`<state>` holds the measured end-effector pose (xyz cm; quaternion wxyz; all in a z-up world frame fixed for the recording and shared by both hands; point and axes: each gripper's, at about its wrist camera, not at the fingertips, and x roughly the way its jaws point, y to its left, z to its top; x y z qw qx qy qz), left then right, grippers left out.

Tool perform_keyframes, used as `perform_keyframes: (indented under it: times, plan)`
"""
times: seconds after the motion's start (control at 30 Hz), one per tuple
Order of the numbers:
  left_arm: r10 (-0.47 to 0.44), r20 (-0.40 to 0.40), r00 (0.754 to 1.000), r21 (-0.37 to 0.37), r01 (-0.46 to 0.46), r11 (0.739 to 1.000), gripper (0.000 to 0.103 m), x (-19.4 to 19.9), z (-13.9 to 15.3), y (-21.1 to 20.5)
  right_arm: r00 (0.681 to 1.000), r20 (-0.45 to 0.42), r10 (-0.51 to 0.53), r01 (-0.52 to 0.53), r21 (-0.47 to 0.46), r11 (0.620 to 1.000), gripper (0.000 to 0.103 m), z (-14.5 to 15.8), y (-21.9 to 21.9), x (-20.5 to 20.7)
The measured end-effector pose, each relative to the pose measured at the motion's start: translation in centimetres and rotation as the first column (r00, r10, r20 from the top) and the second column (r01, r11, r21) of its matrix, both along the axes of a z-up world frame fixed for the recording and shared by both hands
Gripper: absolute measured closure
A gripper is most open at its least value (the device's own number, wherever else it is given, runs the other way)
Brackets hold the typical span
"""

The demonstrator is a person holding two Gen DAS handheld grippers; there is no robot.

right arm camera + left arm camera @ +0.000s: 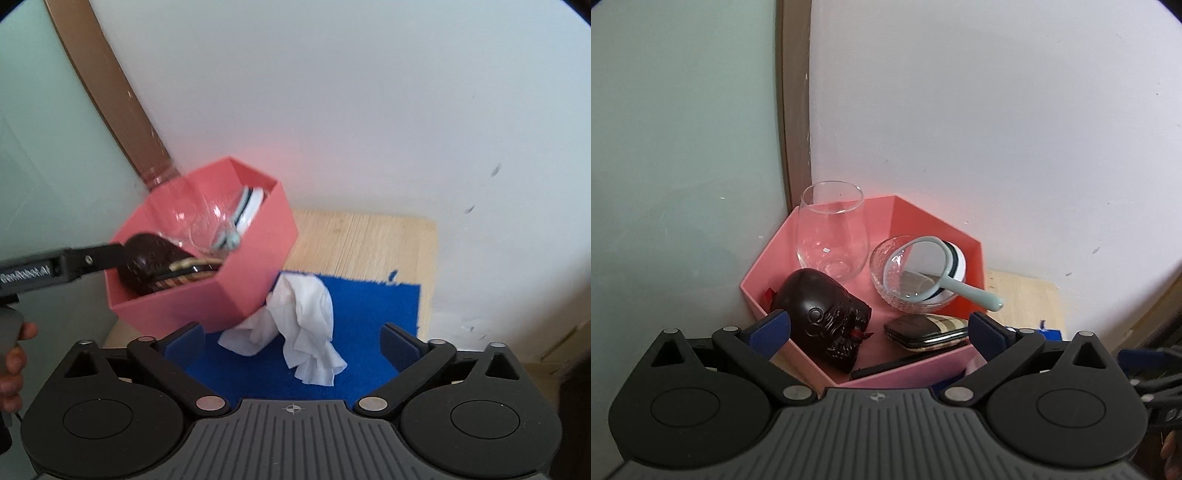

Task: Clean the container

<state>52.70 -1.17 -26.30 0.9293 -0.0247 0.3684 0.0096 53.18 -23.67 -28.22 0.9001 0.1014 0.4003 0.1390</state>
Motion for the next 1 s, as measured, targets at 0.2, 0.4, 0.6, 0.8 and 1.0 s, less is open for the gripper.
perform_keyframes:
  times: [0.2,0.4,0.6,0.8,1.0]
  plan:
    - [-0.03,-0.002,1.0,-0.011,0.03,1.0,0.0,-1.9,3.5,-0.7,0.998,0.052,-0.031,0.033,-0.05,0.998,0.0,4.8,0.0,-2.3]
    - [-0.038,0.007,0.999,-0.026,0.038,0.999,0.0,-4.2,7.4,-1.6,0.994,0.086,-0.06,0.065,-0.05,0.997,0.0,9.2,-1.6,-4.6]
    - [-0.015,0.011,1.0,-0.045,0.016,0.999,0.0,-8.1,10.3,-3.0,0.989,0.101,-0.112,0.119,-0.064,0.991,0.0,13.3,-3.4,-8.6]
    - [-0.013,0.018,1.0,-0.04,0.014,0.999,0.0,-15.0,12.7,-6.5,0.983,0.136,-0.126,0.133,-0.043,0.99,0.0,15.9,-4.9,-15.3]
    - [-0.012,0.094,0.996,-0.06,0.017,0.998,0.0,-24.3,17.3,-9.7,0.957,0.227,-0.182,0.182,0.019,0.983,0.0,20.4,-7.2,-24.6]
